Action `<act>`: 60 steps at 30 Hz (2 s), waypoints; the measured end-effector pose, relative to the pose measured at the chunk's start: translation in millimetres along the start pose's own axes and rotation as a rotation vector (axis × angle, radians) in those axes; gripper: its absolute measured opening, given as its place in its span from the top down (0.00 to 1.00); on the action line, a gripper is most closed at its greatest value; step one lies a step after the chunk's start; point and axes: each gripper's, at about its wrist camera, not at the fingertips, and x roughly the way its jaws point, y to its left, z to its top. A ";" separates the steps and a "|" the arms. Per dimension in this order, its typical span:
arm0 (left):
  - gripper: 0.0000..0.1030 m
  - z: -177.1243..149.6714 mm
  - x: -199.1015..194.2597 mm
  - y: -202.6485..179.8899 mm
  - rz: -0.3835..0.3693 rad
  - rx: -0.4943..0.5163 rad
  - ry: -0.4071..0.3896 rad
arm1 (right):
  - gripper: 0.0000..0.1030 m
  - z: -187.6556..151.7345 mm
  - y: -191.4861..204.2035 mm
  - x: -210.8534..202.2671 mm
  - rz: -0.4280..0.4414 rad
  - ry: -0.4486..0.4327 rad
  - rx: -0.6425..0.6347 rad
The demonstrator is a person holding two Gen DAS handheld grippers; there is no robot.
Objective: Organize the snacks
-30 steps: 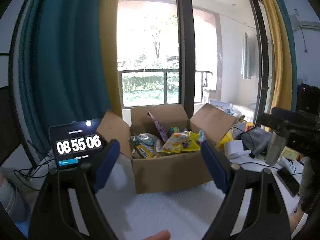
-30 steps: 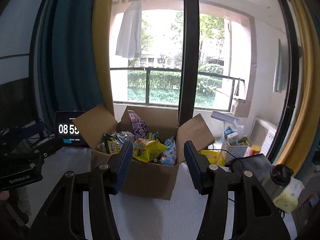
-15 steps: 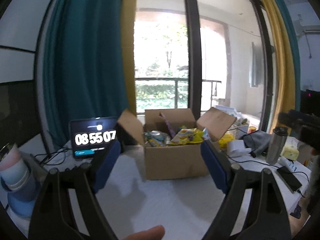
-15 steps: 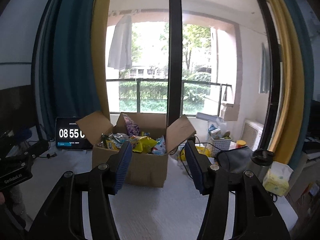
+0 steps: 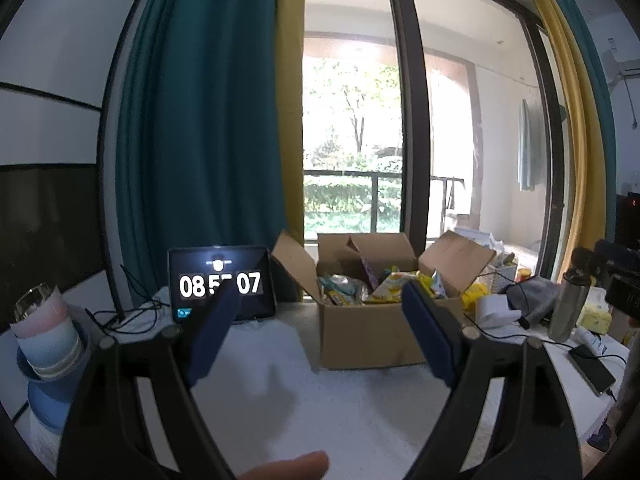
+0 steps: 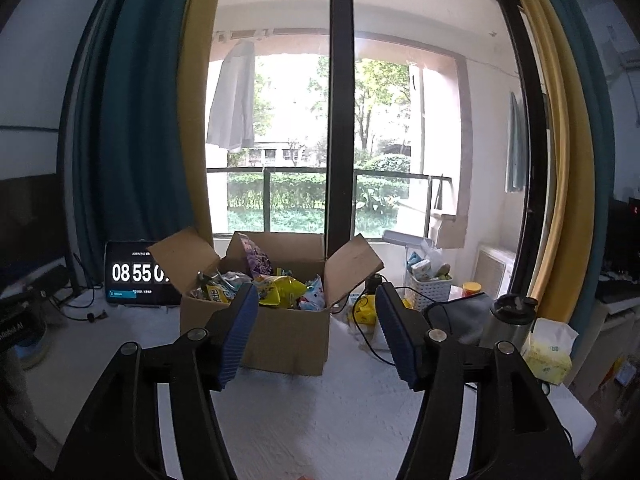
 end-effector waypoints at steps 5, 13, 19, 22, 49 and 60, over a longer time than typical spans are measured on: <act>0.18 -2.5 4.7 2.0 -0.004 -0.006 0.013 | 0.38 -2.6 9.9 3.0 0.020 0.015 -0.022; 0.18 -3.0 7.0 0.1 -0.011 -0.014 0.014 | 0.38 -5.2 16.7 10.9 0.030 0.036 -0.024; 0.18 -3.8 10.3 -5.8 -0.027 -0.002 0.021 | 0.38 -7.1 16.3 13.9 0.030 0.045 -0.024; 0.18 -3.1 11.2 -6.4 -0.025 -0.002 0.020 | 0.38 -7.1 14.5 16.1 0.035 0.049 -0.014; 0.18 -3.7 28.9 -13.1 -0.038 0.004 0.047 | 0.38 -10.0 3.0 36.6 0.025 0.084 0.002; 0.18 -2.0 33.3 -16.0 -0.036 0.001 0.050 | 0.38 -8.8 1.9 42.4 0.033 0.087 -0.001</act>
